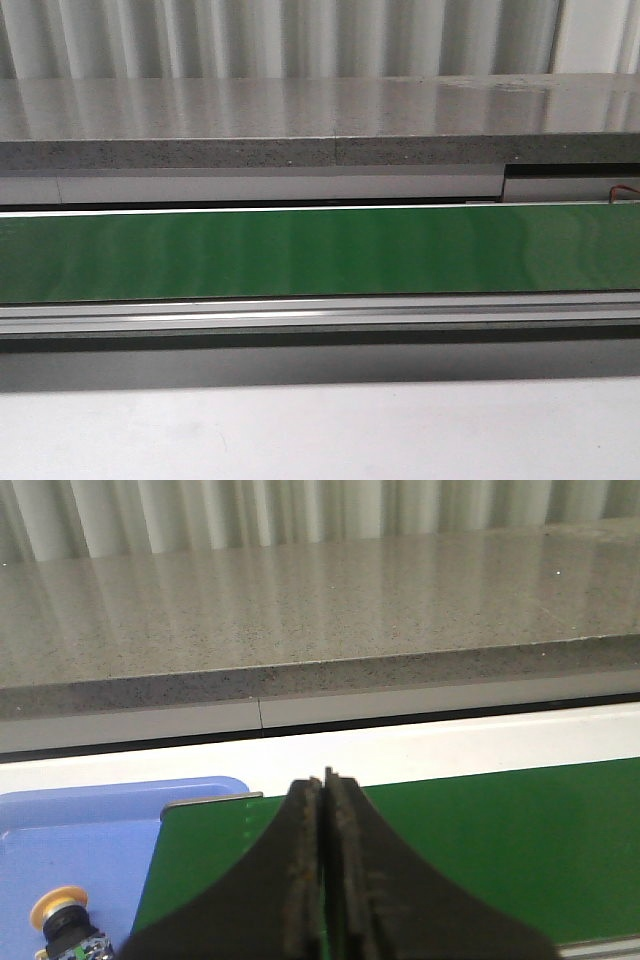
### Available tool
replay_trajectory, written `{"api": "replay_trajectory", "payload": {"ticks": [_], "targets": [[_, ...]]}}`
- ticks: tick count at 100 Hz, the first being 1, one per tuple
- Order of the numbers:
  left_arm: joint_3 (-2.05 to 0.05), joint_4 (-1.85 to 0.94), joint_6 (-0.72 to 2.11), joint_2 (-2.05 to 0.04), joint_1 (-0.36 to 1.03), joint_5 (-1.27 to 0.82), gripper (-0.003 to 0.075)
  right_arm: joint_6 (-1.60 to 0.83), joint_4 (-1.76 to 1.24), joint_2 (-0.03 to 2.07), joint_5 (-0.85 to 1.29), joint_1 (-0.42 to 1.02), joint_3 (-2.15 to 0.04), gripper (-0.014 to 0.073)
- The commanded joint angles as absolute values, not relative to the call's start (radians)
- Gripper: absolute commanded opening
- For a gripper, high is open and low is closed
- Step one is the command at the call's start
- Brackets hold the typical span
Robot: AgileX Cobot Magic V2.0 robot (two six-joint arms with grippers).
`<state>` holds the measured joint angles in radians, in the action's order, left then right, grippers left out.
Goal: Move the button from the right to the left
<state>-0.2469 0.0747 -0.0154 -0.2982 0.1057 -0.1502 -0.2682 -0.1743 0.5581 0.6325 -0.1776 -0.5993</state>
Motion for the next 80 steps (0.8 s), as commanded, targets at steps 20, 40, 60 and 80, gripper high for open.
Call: {"api": "replay_trajectory", "payload": {"ticks": [20, 40, 60, 80], "targets": [[-0.117, 0.078, -0.064, -0.102, 0.038, -0.059, -0.002, -0.272, -0.184, 0.556, 0.564, -0.182, -0.625, -0.0067], [-0.035, 0.062, -0.064, 0.004, 0.014, -0.059, -0.002, -0.272, -0.184, 0.556, 0.564, -0.182, -0.625, -0.0067], [0.022, 0.048, -0.064, 0.04, -0.009, -0.031, -0.002, -0.272, -0.184, 0.556, 0.565, -0.182, -0.625, -0.0067], [0.022, 0.048, -0.064, 0.04, -0.009, -0.029, -0.002, -0.272, -0.184, 0.556, 0.566, -0.182, -0.625, -0.0067]]}}
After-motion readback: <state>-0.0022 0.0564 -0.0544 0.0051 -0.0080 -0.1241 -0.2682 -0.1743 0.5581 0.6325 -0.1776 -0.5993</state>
